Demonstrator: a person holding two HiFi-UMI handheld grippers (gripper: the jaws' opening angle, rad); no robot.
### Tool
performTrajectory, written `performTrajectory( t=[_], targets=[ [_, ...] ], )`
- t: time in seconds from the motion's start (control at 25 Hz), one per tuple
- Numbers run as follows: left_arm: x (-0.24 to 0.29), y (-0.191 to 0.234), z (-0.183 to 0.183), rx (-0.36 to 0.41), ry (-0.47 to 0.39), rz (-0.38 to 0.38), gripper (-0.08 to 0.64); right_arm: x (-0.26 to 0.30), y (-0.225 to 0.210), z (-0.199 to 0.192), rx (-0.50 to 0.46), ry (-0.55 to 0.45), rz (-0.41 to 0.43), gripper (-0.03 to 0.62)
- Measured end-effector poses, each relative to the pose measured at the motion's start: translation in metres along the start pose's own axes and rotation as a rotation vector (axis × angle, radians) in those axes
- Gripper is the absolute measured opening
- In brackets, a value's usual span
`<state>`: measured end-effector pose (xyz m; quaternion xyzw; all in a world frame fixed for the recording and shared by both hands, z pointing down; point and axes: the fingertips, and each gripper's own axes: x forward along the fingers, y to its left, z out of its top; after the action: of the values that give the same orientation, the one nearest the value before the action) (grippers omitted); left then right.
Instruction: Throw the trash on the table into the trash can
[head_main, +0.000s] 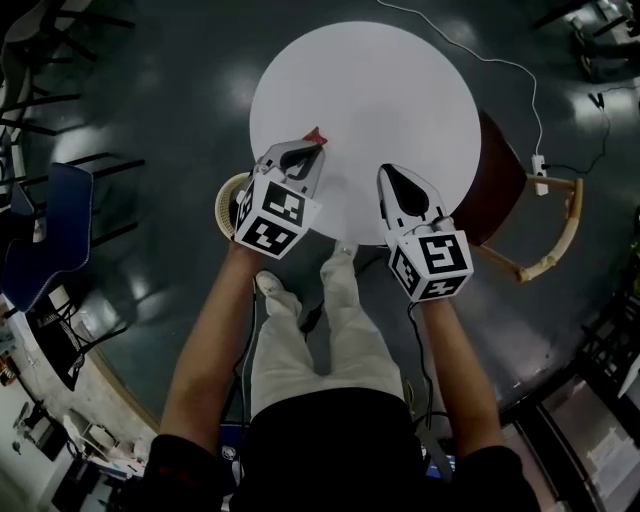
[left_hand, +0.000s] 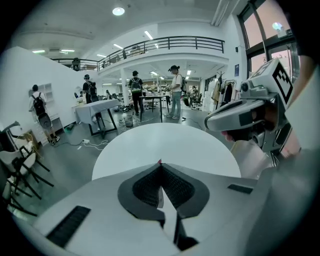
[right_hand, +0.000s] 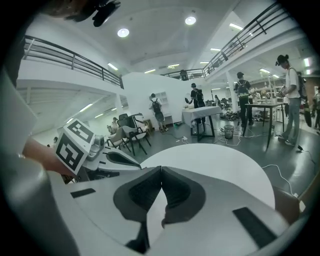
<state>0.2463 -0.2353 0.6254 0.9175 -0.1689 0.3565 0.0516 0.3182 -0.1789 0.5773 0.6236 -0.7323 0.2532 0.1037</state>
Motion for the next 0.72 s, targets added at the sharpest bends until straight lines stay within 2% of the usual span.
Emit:
performTrajectory(
  t=[0.72],
  targets=[
    [-0.087,0.068,-0.107,-0.175,-0.014,0.122,0.014,0.063,0.128,-0.028,-0.089,0.084,0.147,0.018]
  ],
)
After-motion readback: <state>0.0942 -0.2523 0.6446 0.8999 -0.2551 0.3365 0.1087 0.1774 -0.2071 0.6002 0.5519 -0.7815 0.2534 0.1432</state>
